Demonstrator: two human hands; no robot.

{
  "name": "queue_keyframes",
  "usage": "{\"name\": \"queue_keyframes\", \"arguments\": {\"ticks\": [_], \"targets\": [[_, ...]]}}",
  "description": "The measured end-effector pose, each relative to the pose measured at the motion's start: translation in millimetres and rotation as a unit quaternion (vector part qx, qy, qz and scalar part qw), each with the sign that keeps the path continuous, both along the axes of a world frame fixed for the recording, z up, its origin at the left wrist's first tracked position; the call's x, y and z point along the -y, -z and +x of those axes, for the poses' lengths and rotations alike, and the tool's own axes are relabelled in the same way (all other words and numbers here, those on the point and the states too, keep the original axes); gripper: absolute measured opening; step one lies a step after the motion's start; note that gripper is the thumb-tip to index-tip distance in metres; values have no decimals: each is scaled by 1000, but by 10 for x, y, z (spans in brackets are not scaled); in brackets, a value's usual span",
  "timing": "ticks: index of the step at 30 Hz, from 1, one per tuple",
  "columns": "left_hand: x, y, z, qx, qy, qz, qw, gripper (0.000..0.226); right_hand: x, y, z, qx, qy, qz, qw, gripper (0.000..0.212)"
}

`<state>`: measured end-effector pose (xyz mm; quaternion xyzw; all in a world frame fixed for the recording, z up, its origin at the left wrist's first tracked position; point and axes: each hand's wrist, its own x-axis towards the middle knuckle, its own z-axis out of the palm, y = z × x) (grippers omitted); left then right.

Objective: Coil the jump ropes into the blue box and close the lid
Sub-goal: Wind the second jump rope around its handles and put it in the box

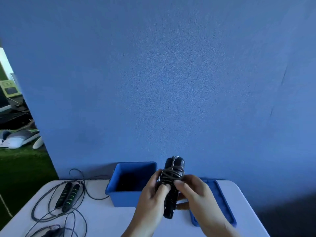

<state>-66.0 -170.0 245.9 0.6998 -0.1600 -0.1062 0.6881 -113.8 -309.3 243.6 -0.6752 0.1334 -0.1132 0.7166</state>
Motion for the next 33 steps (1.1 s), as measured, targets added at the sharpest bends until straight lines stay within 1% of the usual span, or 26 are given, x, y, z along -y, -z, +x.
{"name": "queue_keyframes", "arguments": {"ticks": [1,5,8,16,21,25,30,31,33], "targets": [[39,0,-38,14,2,3,1000,28,-6,7,-4,2,9,19,1000,13],[137,55,-148,28,-22,15,999,26,2,53,-33,4,10,33,999,14],[151,137,-181,35,-46,19,998,32,19,65,-35,-1,-4,58,998,14],[40,293,-173,66,-79,51,993,37,-36,132,43,-23,-48,94,994,19],[-137,400,-34,53,-83,45,994,41,-198,223,223,-43,-56,100,992,19],[-348,514,168,36,-91,31,995,52,-415,259,417,-66,-58,109,990,22],[-691,682,534,13,-95,32,995,57,-779,325,700,-101,-34,98,989,22],[-755,713,614,7,-98,33,995,55,-859,345,767,-106,-26,96,989,22],[-865,784,781,-1,-94,26,995,46,-1020,382,899,-108,-8,93,990,22]]}}
